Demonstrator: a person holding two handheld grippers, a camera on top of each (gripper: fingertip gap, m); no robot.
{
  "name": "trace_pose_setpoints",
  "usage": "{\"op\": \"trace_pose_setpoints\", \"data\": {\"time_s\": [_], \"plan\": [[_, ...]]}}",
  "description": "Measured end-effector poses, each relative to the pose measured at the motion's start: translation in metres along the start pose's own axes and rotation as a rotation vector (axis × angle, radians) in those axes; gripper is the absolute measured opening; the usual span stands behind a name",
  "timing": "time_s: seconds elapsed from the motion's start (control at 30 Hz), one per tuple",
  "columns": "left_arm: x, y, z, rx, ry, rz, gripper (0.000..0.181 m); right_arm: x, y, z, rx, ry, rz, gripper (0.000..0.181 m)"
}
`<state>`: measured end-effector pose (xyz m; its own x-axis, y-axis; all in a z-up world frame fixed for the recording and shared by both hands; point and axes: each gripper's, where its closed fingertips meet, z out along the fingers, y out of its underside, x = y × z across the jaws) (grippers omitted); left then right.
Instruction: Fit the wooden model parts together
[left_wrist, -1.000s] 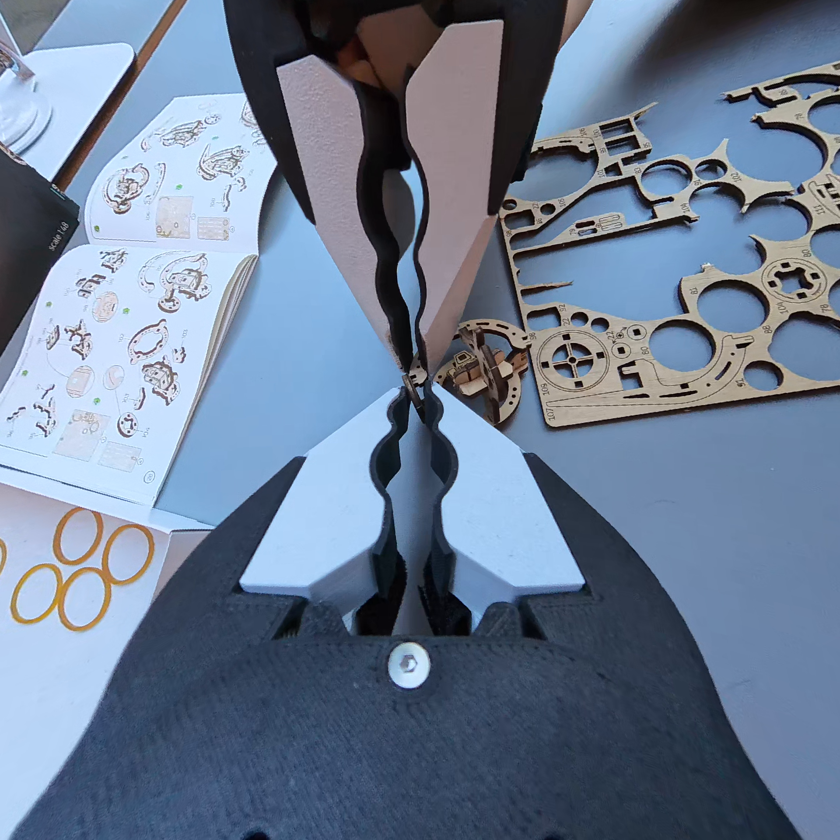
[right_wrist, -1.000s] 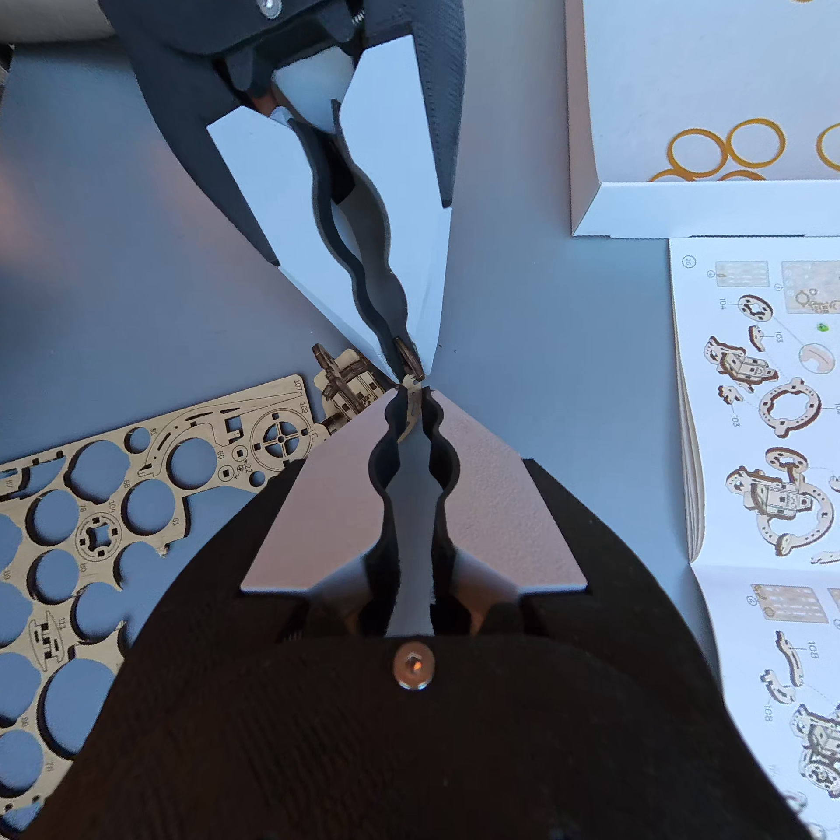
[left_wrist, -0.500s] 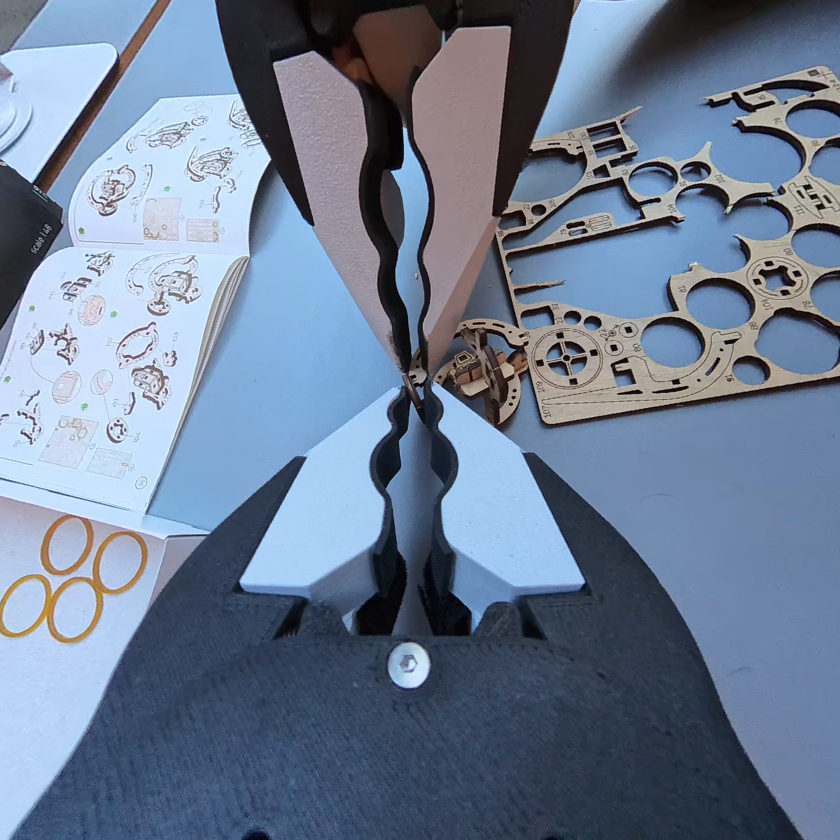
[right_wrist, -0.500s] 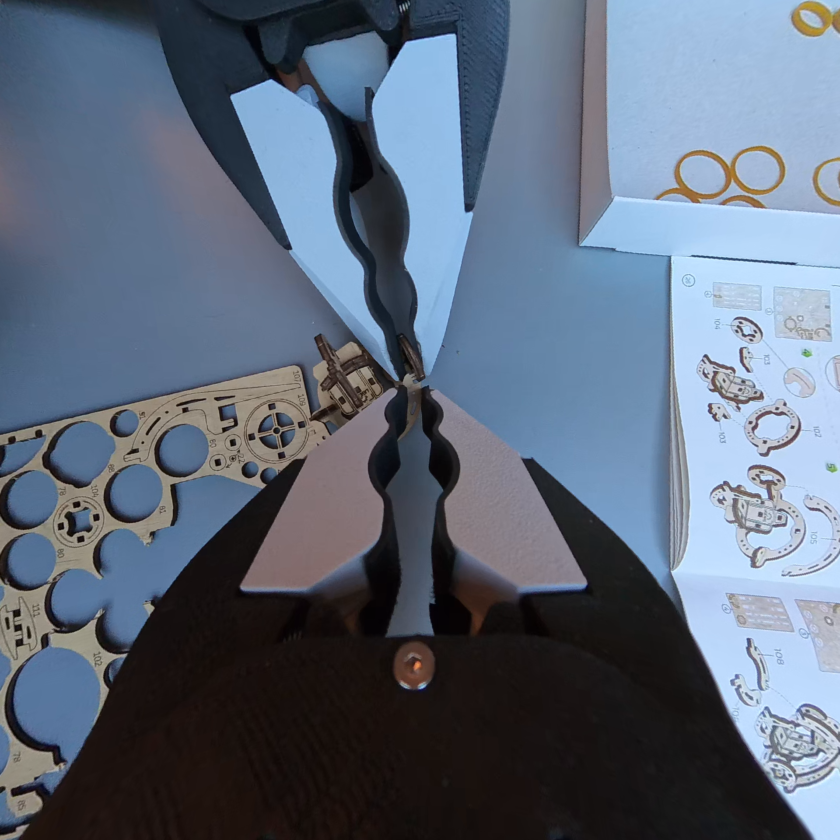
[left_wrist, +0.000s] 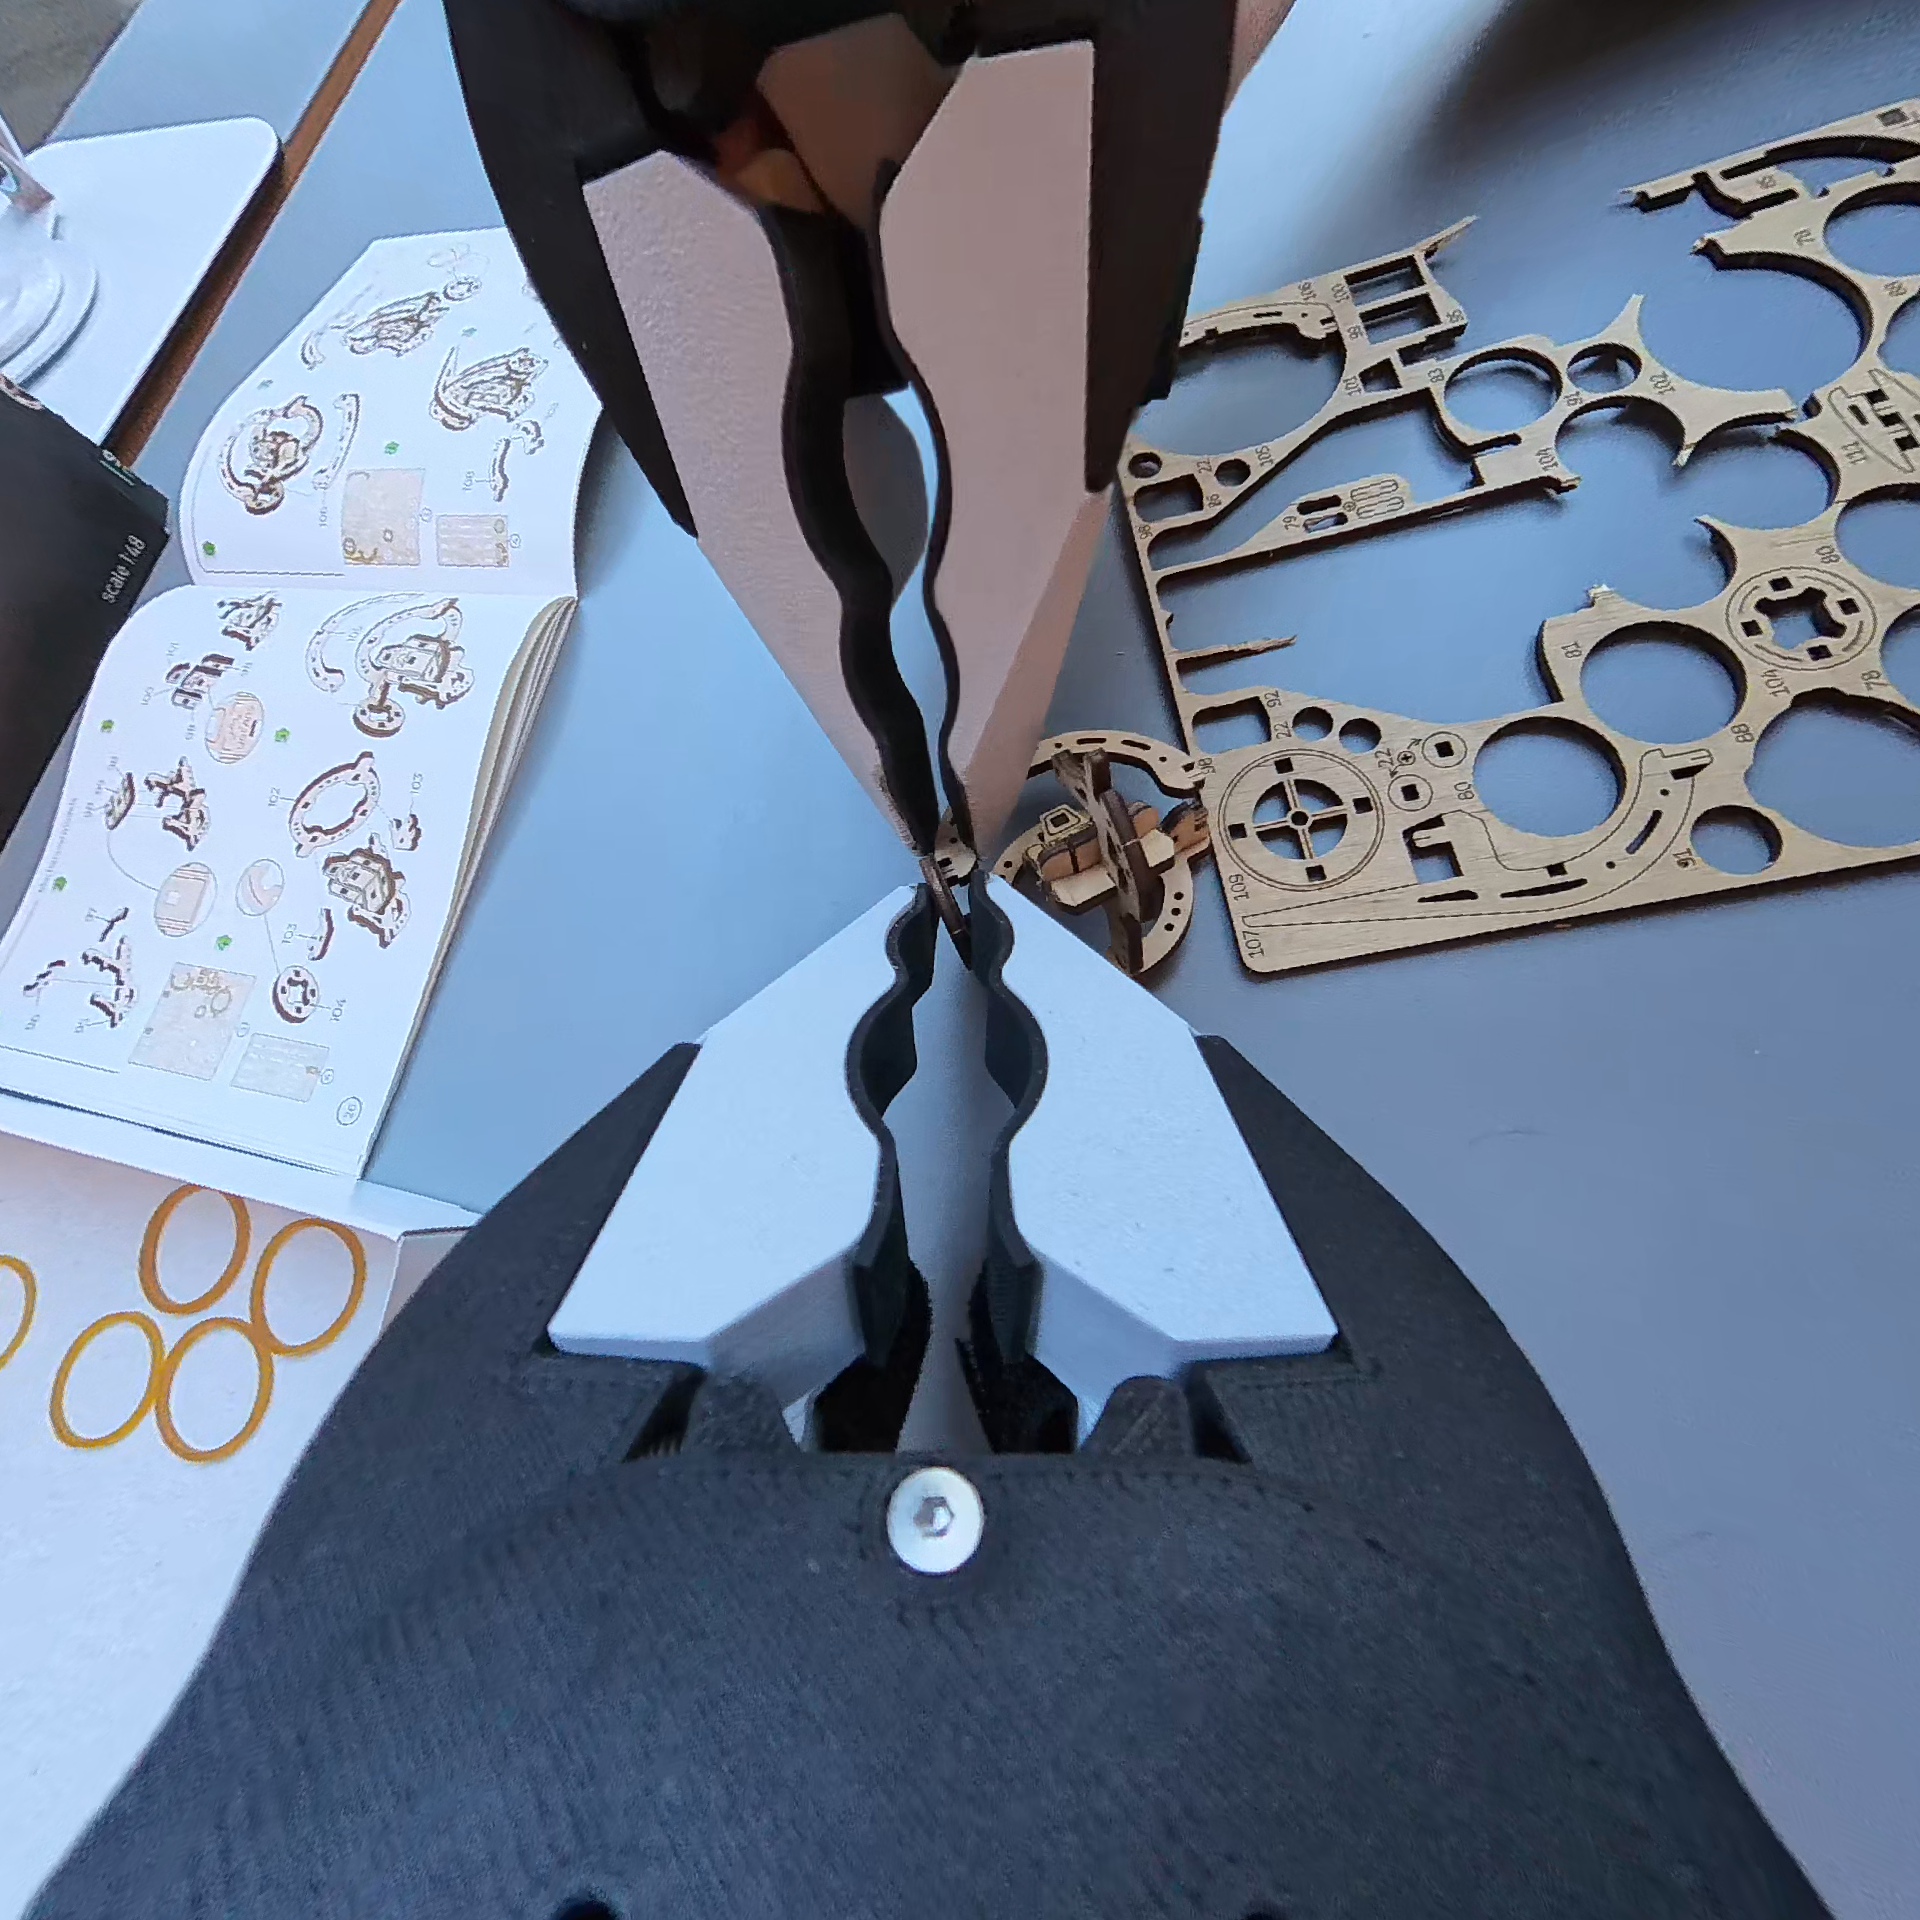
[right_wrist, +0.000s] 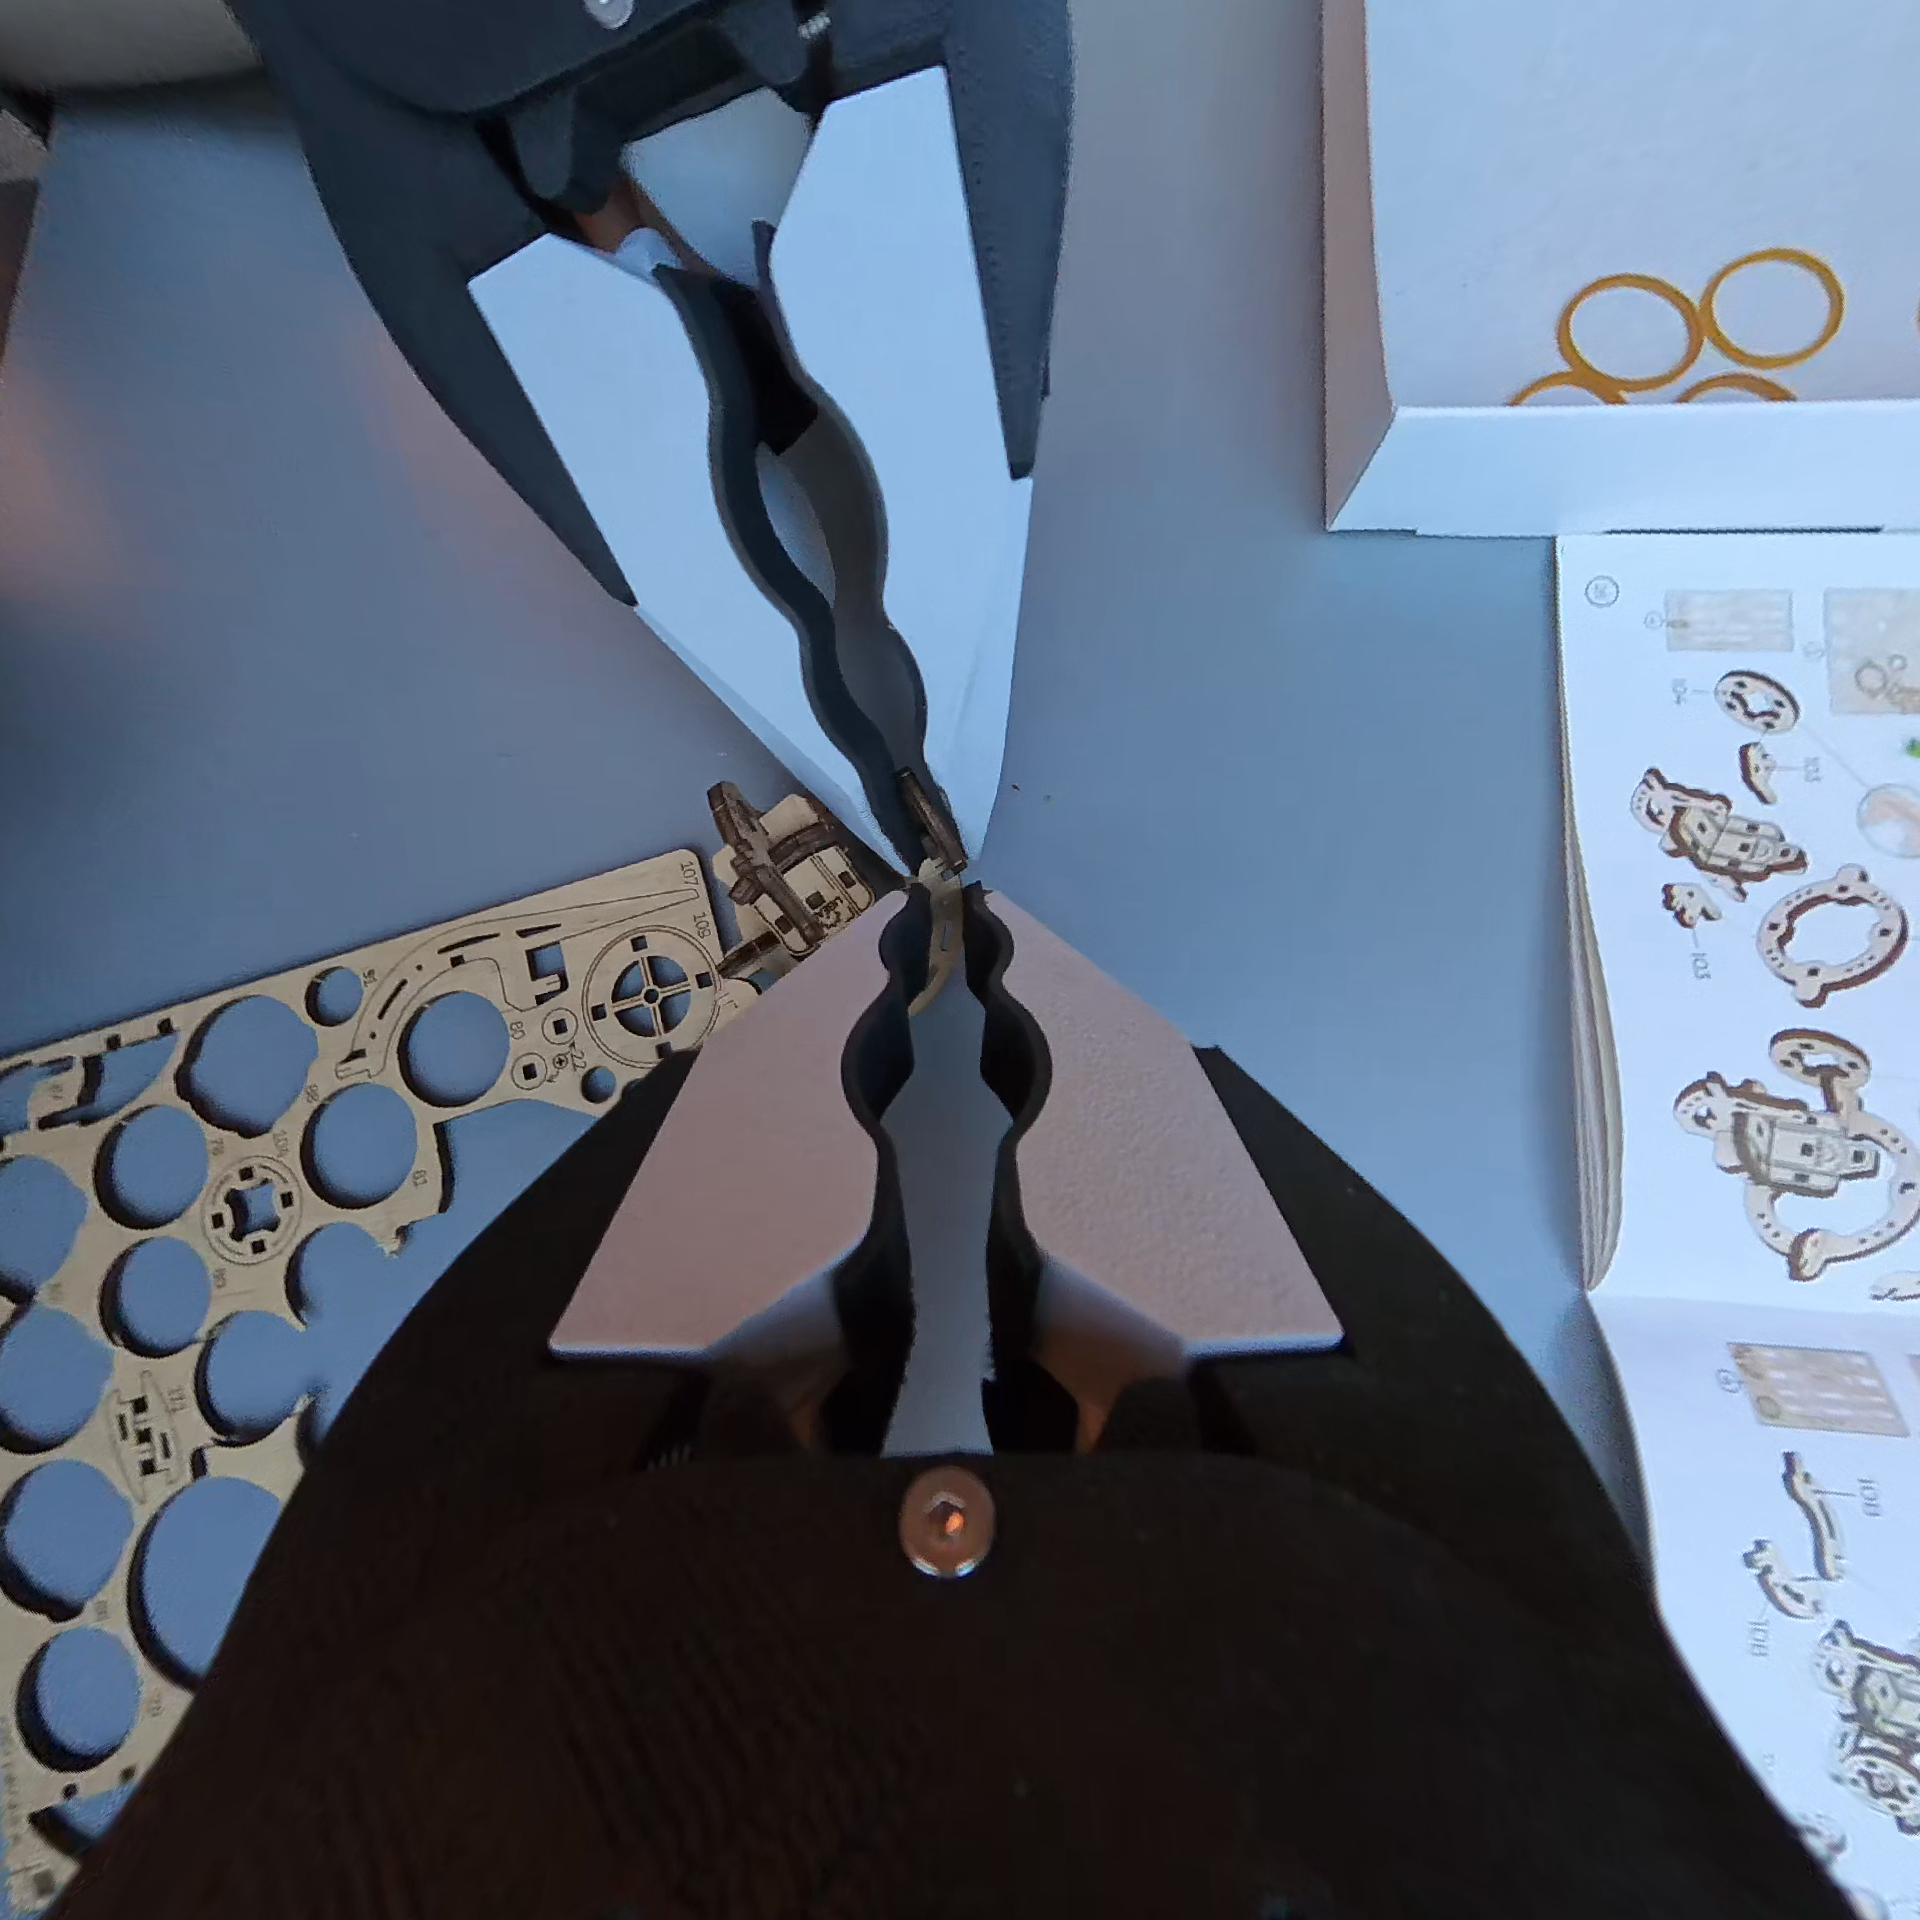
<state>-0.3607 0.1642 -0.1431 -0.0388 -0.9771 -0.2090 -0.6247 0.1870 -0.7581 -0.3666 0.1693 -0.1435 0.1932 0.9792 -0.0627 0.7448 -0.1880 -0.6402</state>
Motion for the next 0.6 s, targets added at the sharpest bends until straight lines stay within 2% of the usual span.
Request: {"op": "trace_pose_setpoints", "data": {"time_s": [0.3, 0.6], "plan": [[0.0, -0.0001, 0.0003, 0.0, -0.001, -0.012, 0.004, 0.0001, 0.0001, -0.0001, -0.018, 0.004, 0.061, 0.004], [0.0024, -0.0016, 0.0012, -0.005, -0.002, 0.029, 0.004, -0.0023, 0.0019, -0.0019, -0.041, -0.027, 0.021, 0.004]]}}
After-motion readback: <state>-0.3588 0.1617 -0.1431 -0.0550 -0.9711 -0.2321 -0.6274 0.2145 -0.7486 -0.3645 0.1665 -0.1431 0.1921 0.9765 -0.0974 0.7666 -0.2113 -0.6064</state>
